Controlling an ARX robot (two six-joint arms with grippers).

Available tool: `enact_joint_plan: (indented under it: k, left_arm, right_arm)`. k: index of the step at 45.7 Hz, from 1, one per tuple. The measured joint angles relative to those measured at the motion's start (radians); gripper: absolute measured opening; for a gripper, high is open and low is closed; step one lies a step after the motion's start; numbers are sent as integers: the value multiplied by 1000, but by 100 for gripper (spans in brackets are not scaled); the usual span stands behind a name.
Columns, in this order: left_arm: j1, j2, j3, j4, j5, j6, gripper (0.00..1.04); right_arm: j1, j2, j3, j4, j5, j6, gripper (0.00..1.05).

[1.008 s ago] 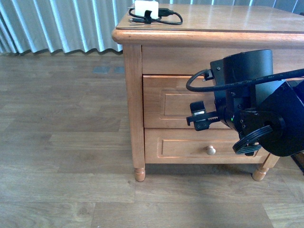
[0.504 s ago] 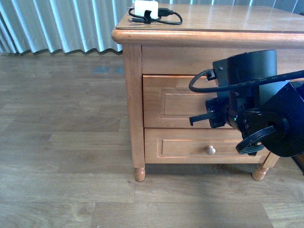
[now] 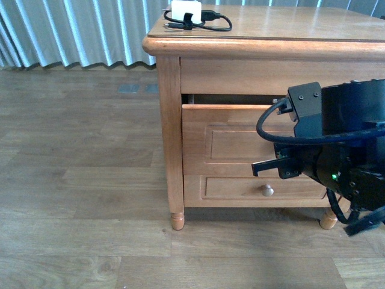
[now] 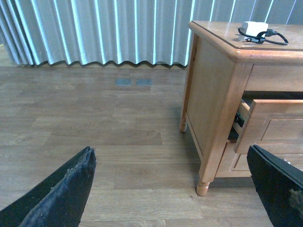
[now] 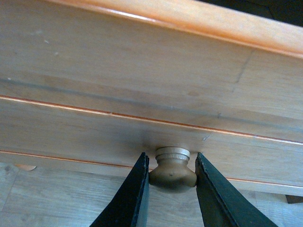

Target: Put charger into drawer

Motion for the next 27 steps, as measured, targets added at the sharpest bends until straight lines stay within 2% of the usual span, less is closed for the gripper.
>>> enact_joint_plan:
  k: [14,27]
  left_arm:
    - [0,0,0,0,0,0,99]
    - [0,0,0,0,0,0,99]
  right_arm:
    - [-72,-148,-245,63,-159,29,23]
    - [-130,-258,-396,81,-282,20,22]
